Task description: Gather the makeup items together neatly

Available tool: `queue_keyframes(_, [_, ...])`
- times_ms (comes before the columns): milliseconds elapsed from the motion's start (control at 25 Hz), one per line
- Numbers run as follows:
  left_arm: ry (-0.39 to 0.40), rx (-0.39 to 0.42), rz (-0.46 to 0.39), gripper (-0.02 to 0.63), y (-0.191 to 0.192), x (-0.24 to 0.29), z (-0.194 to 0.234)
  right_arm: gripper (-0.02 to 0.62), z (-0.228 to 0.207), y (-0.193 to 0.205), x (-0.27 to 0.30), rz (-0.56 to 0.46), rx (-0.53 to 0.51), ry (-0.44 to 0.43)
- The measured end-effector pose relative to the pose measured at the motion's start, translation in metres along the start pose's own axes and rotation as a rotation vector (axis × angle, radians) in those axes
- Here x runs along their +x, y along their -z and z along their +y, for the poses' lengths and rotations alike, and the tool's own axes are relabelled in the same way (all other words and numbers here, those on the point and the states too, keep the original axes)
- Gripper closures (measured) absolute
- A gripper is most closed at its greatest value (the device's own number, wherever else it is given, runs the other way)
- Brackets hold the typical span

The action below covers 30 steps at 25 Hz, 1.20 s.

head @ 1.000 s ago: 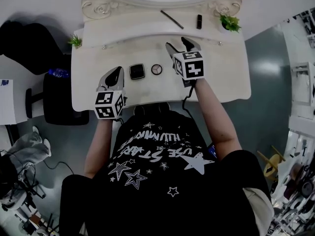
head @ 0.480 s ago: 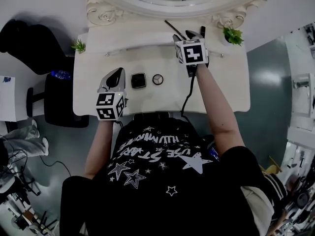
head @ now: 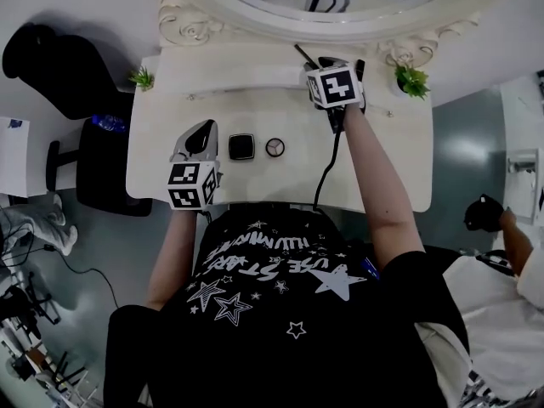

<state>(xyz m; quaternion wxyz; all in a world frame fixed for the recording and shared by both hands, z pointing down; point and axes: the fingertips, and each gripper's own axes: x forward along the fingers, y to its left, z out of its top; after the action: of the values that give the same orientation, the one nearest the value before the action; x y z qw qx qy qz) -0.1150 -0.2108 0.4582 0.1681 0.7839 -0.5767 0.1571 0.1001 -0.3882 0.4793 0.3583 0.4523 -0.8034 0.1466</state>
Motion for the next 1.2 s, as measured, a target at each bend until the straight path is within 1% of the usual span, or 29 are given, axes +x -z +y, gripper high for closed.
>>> queue_keyframes(240, [-0.036,-0.017,0.003,0.606,0.004,-0.002,0.001,0.45,0.003,0.002,0.007,0.039,-0.018,-0.059])
queue_keyframes(360, [-0.05,-0.03,0.007,0.606,0.006,-0.004,-0.002,0.479,0.006,0.003,0.008,0.05,-0.039,-0.088])
queue_keyframes(440, [-0.057,-0.038,0.008,0.606,0.007,-0.006,-0.003,0.523,0.01,0.003,0.008,0.053,-0.034,-0.101])
queue_keyframes(480, [-0.061,-0.04,0.007,0.606,0.008,-0.007,-0.003,0.525,0.011,0.003,0.008,0.053,-0.028,-0.101])
queue_keyframes(600, [-0.065,-0.04,0.004,0.606,0.009,-0.011,-0.003,0.526,0.012,0.002,0.008,0.05,-0.009,-0.085])
queue_keyframes(760, [-0.046,-0.044,0.008,0.606,0.014,-0.009,-0.002,0.528,0.012,0.004,0.002,0.031,0.038,-0.061])
queue_keyframes(960, [0.002,-0.027,0.003,0.606,0.012,-0.008,0.001,0.528,0.017,0.004,-0.016,-0.015,0.084,-0.015])
queue_keyframes(1200, [0.072,0.003,0.009,0.606,0.01,-0.008,0.005,0.528,0.026,0.021,-0.046,-0.063,0.187,0.049])
